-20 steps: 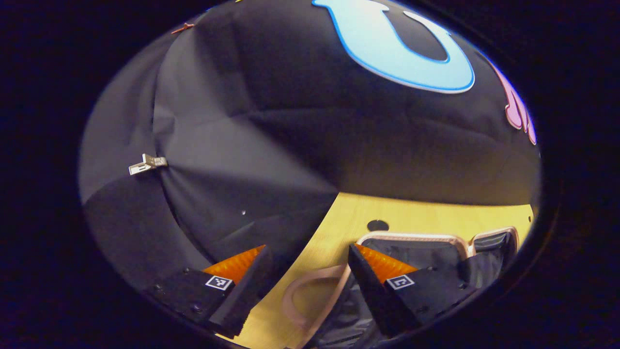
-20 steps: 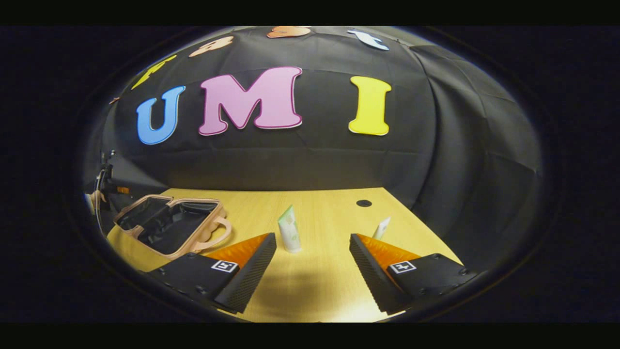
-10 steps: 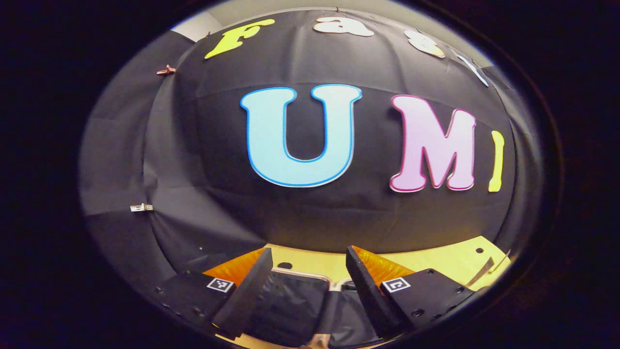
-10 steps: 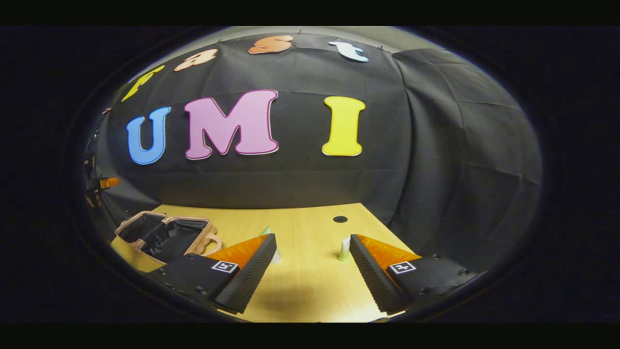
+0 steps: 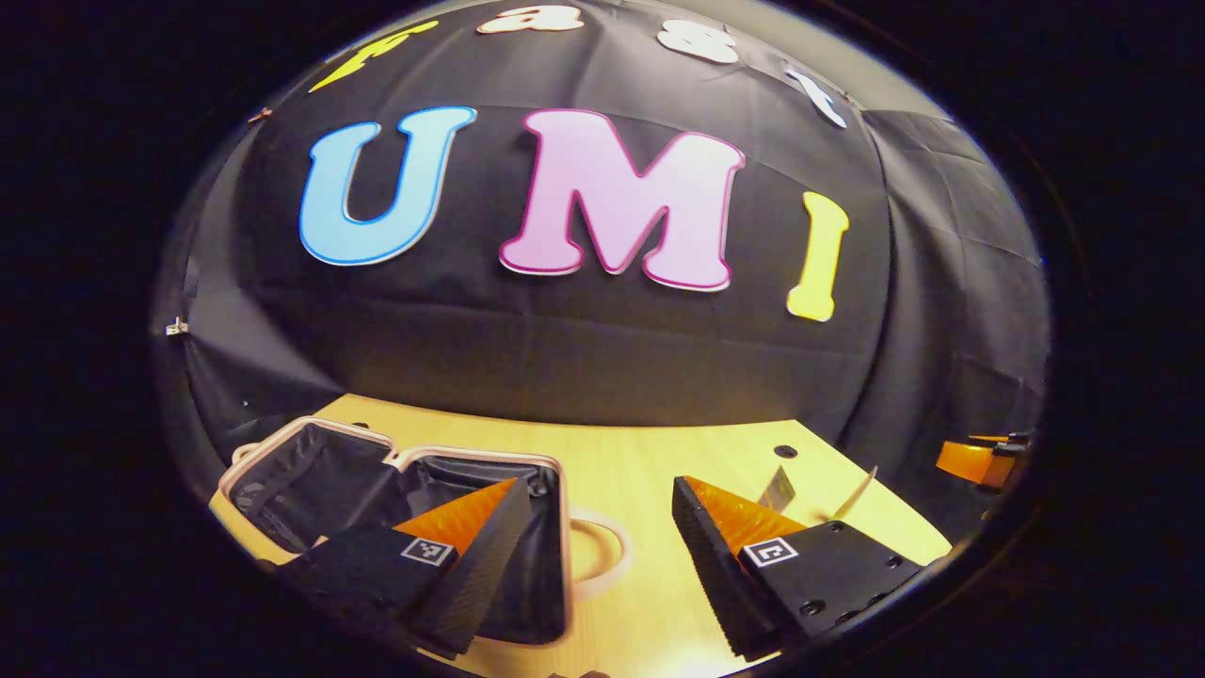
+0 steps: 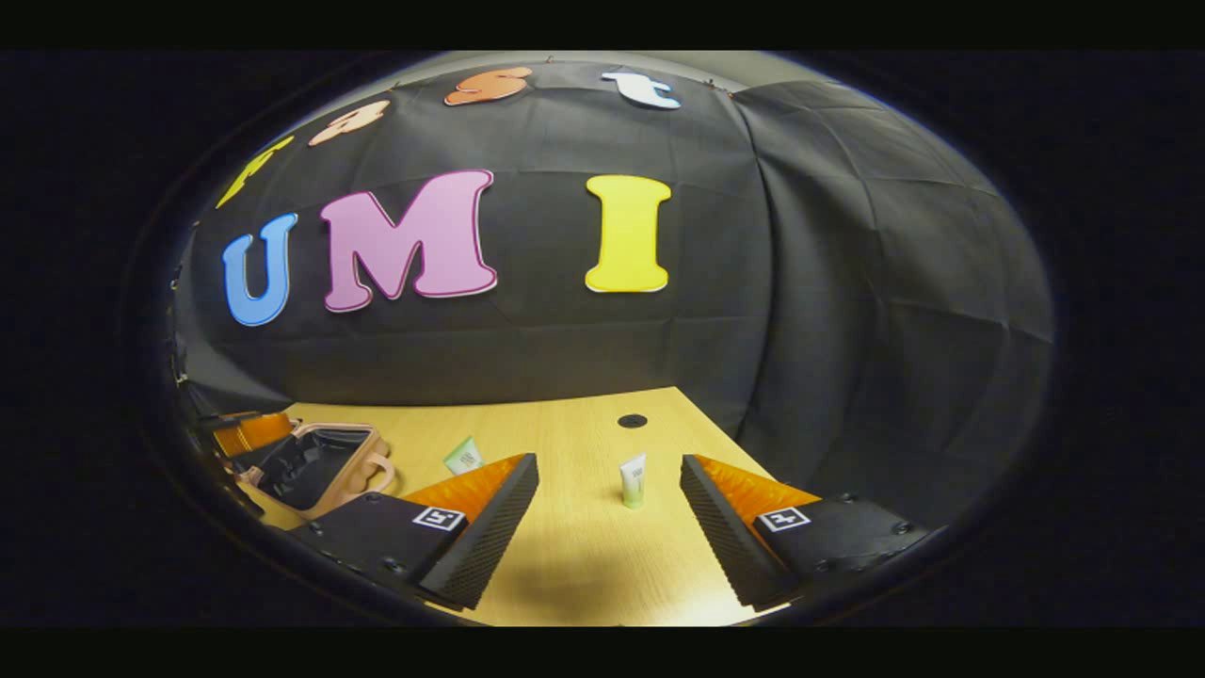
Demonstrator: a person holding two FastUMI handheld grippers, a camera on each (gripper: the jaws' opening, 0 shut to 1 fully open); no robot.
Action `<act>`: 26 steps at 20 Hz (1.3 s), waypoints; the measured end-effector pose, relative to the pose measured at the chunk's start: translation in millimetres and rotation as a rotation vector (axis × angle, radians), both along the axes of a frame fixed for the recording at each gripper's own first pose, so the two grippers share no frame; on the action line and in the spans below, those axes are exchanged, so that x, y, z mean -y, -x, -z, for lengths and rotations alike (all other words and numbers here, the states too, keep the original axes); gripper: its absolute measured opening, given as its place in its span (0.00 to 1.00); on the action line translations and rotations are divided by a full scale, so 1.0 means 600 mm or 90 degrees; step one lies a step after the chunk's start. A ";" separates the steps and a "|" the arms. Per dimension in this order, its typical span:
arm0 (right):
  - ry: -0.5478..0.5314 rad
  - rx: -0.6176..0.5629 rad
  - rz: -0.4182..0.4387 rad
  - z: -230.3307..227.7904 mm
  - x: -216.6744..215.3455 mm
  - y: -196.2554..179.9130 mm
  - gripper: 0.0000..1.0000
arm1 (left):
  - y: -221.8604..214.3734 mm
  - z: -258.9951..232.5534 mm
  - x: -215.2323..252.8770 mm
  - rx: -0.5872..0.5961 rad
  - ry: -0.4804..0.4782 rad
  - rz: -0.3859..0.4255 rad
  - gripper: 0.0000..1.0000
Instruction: First open the suitcase, pack the skin care products into it, and then close the suitcase.
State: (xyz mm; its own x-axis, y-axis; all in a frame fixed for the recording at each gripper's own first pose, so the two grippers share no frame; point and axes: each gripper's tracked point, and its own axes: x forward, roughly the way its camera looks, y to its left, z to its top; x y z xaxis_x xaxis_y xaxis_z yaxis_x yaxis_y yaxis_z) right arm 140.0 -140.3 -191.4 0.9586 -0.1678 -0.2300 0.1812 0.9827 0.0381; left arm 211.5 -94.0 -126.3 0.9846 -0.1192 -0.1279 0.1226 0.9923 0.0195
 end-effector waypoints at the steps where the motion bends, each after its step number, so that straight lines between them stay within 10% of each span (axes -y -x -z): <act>1: -0.001 -0.001 0.002 0.012 0.008 -0.010 0.96 | -0.007 0.025 0.034 -0.003 0.003 0.018 0.96; 10: 0.013 -0.063 0.016 0.165 0.073 -0.112 0.97 | -0.102 0.188 0.241 -0.085 -0.047 0.158 0.96; 17: -0.035 -0.096 0.032 0.223 0.088 -0.162 0.96 | -0.218 0.268 0.296 -0.163 -0.098 0.108 0.94; 21: -0.041 -0.110 0.042 0.246 0.098 -0.187 0.96 | -0.238 0.272 0.292 -0.162 -0.088 0.081 0.47; 26: -0.049 -0.124 0.051 0.276 0.100 -0.230 0.98 | -0.234 0.273 0.288 -0.177 -0.046 0.101 0.39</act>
